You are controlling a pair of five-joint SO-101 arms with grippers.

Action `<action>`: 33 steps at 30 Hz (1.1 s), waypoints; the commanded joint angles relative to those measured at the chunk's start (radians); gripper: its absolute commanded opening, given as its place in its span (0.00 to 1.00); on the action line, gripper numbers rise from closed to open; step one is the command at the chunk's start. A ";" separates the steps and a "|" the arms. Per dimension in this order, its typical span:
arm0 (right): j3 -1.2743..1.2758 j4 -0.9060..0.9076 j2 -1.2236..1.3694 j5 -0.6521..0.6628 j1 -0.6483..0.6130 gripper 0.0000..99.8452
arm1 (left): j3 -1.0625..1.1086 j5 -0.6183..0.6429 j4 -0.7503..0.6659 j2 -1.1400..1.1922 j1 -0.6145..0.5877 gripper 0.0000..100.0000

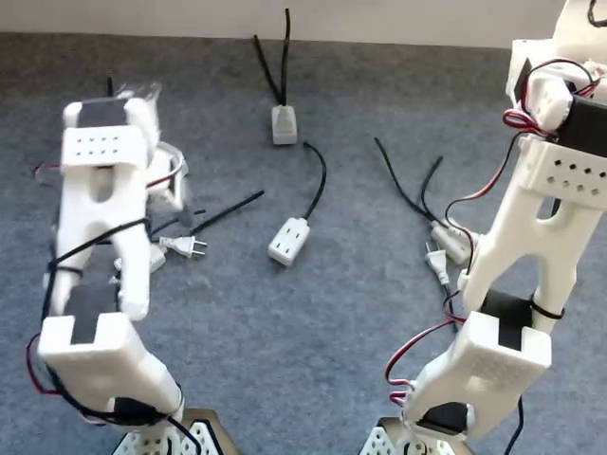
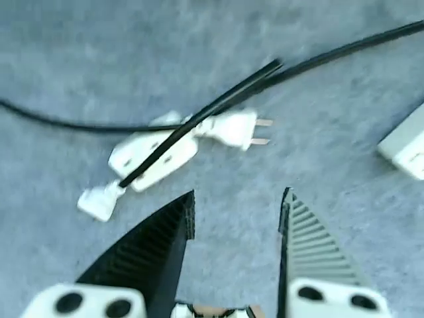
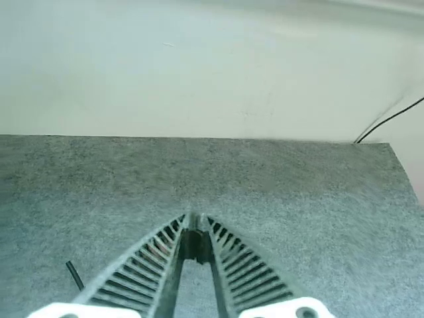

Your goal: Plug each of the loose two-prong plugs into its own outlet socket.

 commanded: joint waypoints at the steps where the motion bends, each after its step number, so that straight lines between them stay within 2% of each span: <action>1: -0.035 0.004 -0.021 0.012 -0.013 0.01 | 0.148 -0.061 0.008 -0.147 -0.096 0.22; 7: -0.035 0.004 -0.021 0.012 -0.013 0.01 | 0.275 -0.477 0.005 -0.239 -0.226 0.22; 10: -0.035 0.004 -0.021 0.012 -0.013 0.01 | 0.335 -0.592 -0.038 -0.217 -0.285 0.22; 16: -0.036 0.004 -0.021 0.012 -0.019 0.01 | 0.440 -0.706 -0.229 -0.179 -0.380 0.22; 25: -0.030 0.004 -0.019 0.012 -0.062 0.01 | 0.506 -0.878 -0.305 -0.170 -0.429 0.22; 28: -0.030 0.004 -0.019 0.012 -0.062 0.01 | 0.552 -0.948 -0.377 -0.170 -0.450 0.22; 33: -0.030 0.004 -0.019 0.012 -0.064 0.01 | 0.619 -0.968 -0.476 -0.170 -0.452 0.22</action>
